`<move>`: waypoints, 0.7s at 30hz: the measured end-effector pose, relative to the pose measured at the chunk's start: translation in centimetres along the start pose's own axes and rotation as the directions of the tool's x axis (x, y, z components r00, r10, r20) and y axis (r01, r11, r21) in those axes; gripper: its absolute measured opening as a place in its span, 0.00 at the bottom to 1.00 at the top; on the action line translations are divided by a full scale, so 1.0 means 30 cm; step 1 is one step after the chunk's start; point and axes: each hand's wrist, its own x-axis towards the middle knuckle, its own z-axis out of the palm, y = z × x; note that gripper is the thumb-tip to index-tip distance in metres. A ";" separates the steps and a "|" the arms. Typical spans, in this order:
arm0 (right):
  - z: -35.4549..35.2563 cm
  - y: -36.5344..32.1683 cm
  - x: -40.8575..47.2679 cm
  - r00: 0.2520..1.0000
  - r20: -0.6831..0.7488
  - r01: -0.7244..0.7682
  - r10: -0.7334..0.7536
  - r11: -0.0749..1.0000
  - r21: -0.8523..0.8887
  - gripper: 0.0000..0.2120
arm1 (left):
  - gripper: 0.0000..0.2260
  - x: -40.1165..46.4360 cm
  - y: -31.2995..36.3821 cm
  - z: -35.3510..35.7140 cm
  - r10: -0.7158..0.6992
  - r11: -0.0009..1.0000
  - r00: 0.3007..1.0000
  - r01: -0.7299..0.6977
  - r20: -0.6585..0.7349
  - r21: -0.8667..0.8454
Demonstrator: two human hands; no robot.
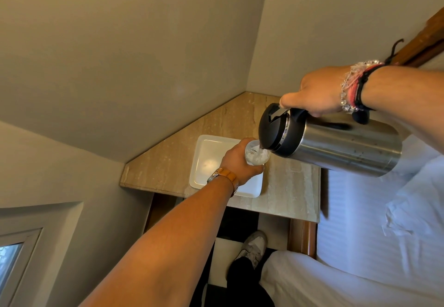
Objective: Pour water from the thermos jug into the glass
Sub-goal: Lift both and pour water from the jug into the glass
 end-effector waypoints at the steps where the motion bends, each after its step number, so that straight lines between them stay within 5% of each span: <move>1: -0.001 0.000 -0.002 1.000 -0.002 0.001 -0.001 1.000 -0.001 0.35 | 0.31 0.000 0.002 0.000 0.001 1.000 1.000 -0.001 0.000 0.000; 21: -0.012 -0.012 0.007 1.000 0.003 0.009 -0.009 1.000 -0.005 0.34 | 0.29 0.008 0.012 -0.007 -0.015 1.000 1.000 0.015 0.014 -0.003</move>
